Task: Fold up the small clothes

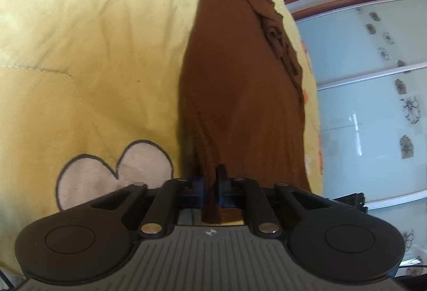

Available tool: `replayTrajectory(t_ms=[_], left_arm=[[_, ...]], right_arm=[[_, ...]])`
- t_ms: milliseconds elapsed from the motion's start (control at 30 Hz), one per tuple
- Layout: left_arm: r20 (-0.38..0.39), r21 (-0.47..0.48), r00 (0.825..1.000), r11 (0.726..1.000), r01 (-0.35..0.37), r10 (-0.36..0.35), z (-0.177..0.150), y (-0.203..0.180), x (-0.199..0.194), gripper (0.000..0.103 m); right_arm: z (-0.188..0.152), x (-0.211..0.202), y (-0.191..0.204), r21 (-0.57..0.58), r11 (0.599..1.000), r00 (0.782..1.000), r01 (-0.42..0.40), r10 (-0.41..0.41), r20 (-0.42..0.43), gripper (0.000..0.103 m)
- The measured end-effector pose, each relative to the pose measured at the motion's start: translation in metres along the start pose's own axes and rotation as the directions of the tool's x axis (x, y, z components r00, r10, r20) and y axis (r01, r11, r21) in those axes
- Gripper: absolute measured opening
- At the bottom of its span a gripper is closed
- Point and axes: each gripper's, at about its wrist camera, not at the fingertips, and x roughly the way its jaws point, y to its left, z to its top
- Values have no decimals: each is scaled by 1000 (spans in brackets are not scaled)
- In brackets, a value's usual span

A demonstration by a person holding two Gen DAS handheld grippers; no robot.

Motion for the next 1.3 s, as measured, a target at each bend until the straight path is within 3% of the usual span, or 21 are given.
replayTrajectory(t_ms=[100,267,400,533,600,700,767,833,900,933,967,1000,1033,1100,1233,1300], left_arm=[[3,72,999,997,-39,39,3,-17,0,5],[101,161,991,984,76,-93,47,-57,-11,5],[205,259,956,954,152,-208,115,-105,-2,5],[289,326,925,934,147,-247,197,-151,31,5],[322,349,922,932,94,-214,242,-160,53,5],[336,328,932,945,21,-138,304,-163,100,5],[368,263,929,963,-59,-44,334,-153,130,5],[381,176,923,976,-129,53,355,-138,158,8],[398,4,906,988,-156,142,362,-115,162,25],[428,-36,896,992,-117,121,358,-105,154,31],[468,-36,879,996,-83,90,354,-97,141,50],[500,-29,861,996,-90,92,346,-95,127,75],[528,-14,843,994,-110,101,337,-94,111,82],[574,23,816,994,-103,71,313,-87,76,85],[566,-32,824,999,4,15,245,-53,31,85],[550,-86,834,996,9,40,215,-39,28,85]], right_arm=[[0,-1,5,-32,999,1000,6,-6,9,13],[35,-14,23,-81,992,991,-99,105,77,13],[101,-15,48,-142,972,964,-185,208,165,13],[194,-1,62,-161,959,927,-232,268,262,13],[241,14,62,-138,965,922,-221,253,294,13],[305,46,50,-76,980,931,-184,199,307,13],[339,72,40,-28,990,938,-135,137,318,14],[362,93,25,36,987,921,-155,132,366,22],[369,101,14,92,983,901,-158,106,420,64],[367,101,12,91,980,889,-177,120,443,67],[365,100,12,74,977,880,-202,148,451,72],[359,95,13,56,976,876,-211,163,454,77],[351,88,15,33,977,873,-209,171,457,79],[330,68,16,-12,980,871,-198,182,457,80],[268,22,5,-50,989,873,-136,144,466,83],[234,9,-5,-25,994,882,-106,106,458,84]])
